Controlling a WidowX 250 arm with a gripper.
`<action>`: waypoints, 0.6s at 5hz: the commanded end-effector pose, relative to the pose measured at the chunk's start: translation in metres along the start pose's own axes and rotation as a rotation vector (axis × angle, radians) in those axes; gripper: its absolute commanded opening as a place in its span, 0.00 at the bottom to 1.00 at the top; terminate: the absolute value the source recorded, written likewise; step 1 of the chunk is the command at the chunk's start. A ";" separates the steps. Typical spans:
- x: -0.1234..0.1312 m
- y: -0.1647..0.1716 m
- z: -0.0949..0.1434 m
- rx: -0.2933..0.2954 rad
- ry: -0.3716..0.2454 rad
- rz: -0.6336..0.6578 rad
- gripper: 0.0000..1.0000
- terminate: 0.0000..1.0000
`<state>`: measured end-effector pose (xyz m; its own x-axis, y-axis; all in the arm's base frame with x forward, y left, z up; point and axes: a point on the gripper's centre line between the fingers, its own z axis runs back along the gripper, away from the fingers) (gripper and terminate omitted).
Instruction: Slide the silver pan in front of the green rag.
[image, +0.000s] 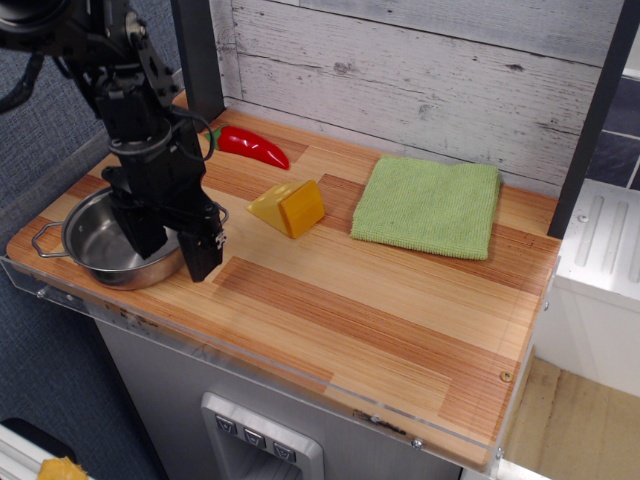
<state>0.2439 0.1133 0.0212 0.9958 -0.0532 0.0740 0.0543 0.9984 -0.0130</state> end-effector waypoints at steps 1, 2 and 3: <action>0.004 0.009 -0.005 0.012 -0.018 0.017 1.00 0.00; 0.004 0.011 -0.008 0.008 -0.018 0.027 0.00 0.00; 0.004 0.011 -0.007 0.013 -0.021 0.030 0.00 0.00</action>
<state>0.2445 0.1179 0.0075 0.9972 -0.0271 0.0697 0.0283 0.9995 -0.0156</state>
